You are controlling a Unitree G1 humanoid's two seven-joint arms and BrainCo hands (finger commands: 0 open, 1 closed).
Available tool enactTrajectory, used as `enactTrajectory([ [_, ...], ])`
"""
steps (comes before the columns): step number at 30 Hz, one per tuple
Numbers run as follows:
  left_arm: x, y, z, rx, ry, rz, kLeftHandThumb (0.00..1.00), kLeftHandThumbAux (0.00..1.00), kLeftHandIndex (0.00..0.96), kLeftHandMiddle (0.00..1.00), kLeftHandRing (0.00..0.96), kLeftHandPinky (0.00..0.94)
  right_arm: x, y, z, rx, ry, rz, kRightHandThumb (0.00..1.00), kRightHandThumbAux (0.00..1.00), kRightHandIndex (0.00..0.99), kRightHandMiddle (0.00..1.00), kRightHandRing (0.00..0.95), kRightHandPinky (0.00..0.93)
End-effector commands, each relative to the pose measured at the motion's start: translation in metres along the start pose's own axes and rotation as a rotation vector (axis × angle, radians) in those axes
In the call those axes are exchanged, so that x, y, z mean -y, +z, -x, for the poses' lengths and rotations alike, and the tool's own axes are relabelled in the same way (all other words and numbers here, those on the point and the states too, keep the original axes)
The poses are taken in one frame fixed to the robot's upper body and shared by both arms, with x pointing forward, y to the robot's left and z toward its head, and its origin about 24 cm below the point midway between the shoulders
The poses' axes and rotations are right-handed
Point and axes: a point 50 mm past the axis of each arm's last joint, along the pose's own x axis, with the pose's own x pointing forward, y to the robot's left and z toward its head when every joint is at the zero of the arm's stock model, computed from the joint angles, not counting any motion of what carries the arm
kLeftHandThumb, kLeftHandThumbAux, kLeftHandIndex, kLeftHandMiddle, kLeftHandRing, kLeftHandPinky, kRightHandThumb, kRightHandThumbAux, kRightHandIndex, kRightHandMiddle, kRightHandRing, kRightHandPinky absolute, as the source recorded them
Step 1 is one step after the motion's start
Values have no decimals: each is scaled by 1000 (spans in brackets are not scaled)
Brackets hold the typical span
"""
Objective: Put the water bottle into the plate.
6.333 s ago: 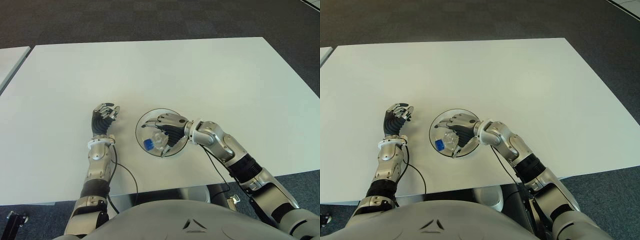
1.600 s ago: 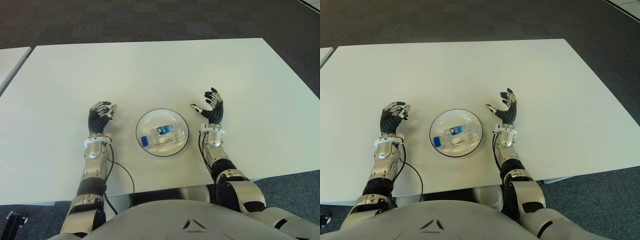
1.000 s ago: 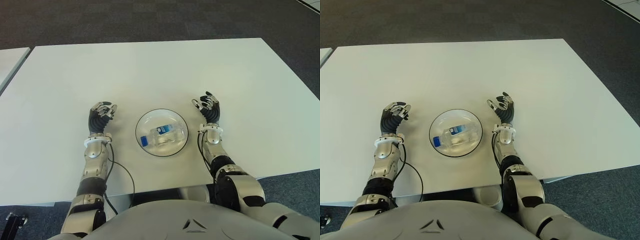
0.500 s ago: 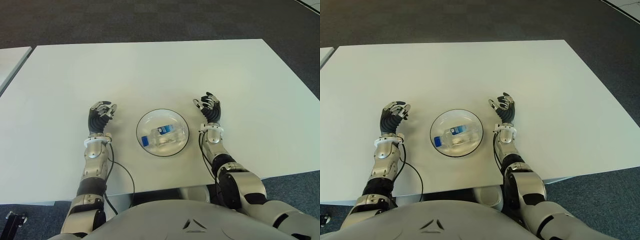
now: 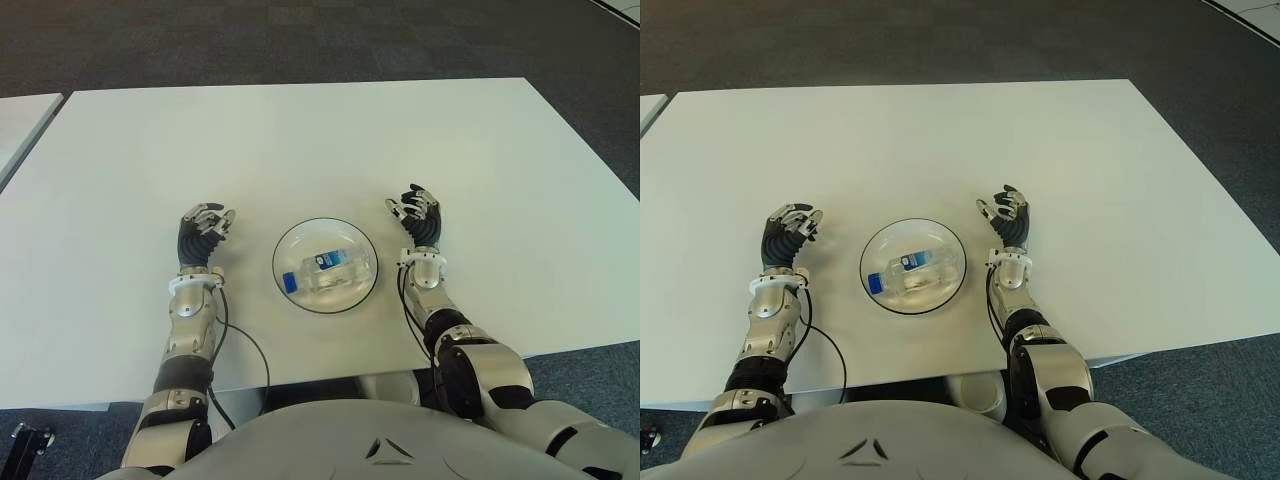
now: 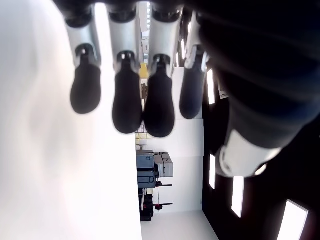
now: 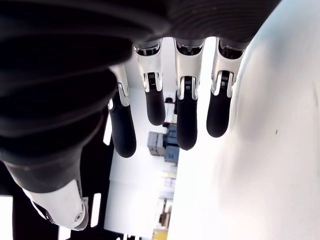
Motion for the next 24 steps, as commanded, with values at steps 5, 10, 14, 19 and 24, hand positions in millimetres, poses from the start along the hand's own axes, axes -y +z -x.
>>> enactTrajectory([
  [5,-2,-5,2,-30,-4,-7,706,711,435,675,660,645,1,-18,17,-69,1,4,708,729,432,641,633,583],
  [10,-2,-6,2,-45,-2,-4,706,711,435,668,652,637,0,-17,18,-56,2,-16,709,729,432,645,643,608],
  [14,-2,-7,2,-52,-6,-11,707,711,435,663,648,636,-1,-16,18,-50,21,-26,709,728,433,653,653,631],
  [19,1,-10,3,-69,-14,-25,706,712,435,658,643,632,-3,-15,19,-43,52,-43,709,729,434,658,661,646],
  [24,4,-15,4,-89,-21,-30,706,712,435,645,632,619,-5,-16,20,-44,60,-65,709,729,434,661,664,657],
])
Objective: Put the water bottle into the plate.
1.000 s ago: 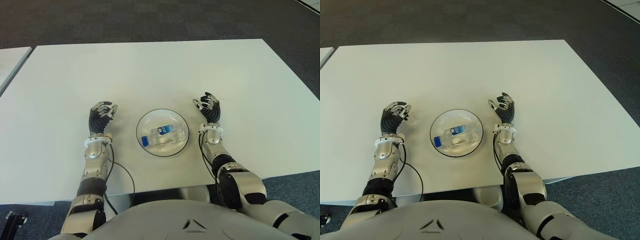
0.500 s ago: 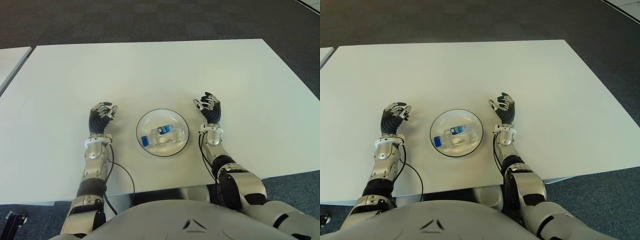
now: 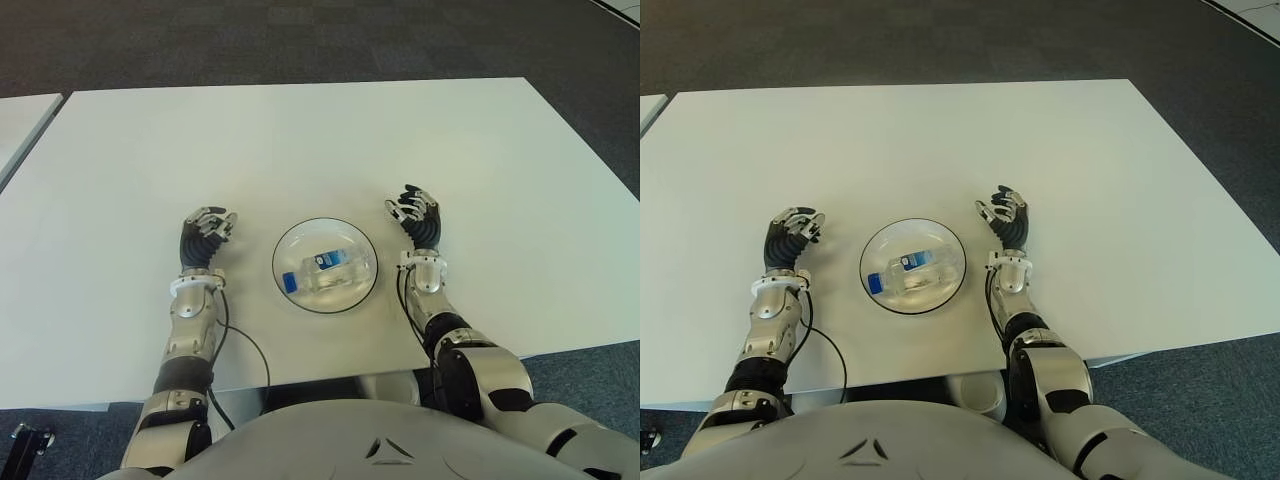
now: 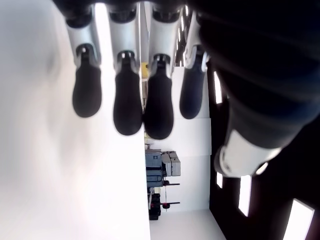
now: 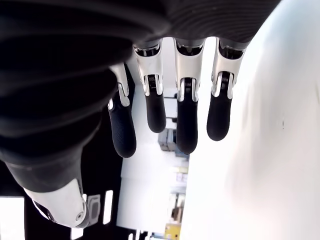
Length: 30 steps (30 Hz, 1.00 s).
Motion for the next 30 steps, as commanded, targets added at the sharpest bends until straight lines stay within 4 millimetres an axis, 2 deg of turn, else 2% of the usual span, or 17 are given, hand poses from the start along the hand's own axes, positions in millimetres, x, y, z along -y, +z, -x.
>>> enactTrajectory([
  [1,4,-10,2,-51,-12,-16,706,712,435,644,631,618,-1,-16,15,-85,9,-17,710,728,434,661,665,658],
  [9,7,-13,1,-74,-13,6,706,711,434,626,615,611,-2,-15,15,-79,13,-30,711,728,435,666,667,655],
  [17,9,-16,0,-93,5,14,707,713,433,623,614,613,-3,-14,14,-69,31,-35,712,727,436,676,681,691],
  [30,12,-18,-2,-107,16,3,707,713,433,629,618,607,-2,-14,12,-71,36,-24,711,727,435,668,675,675],
])
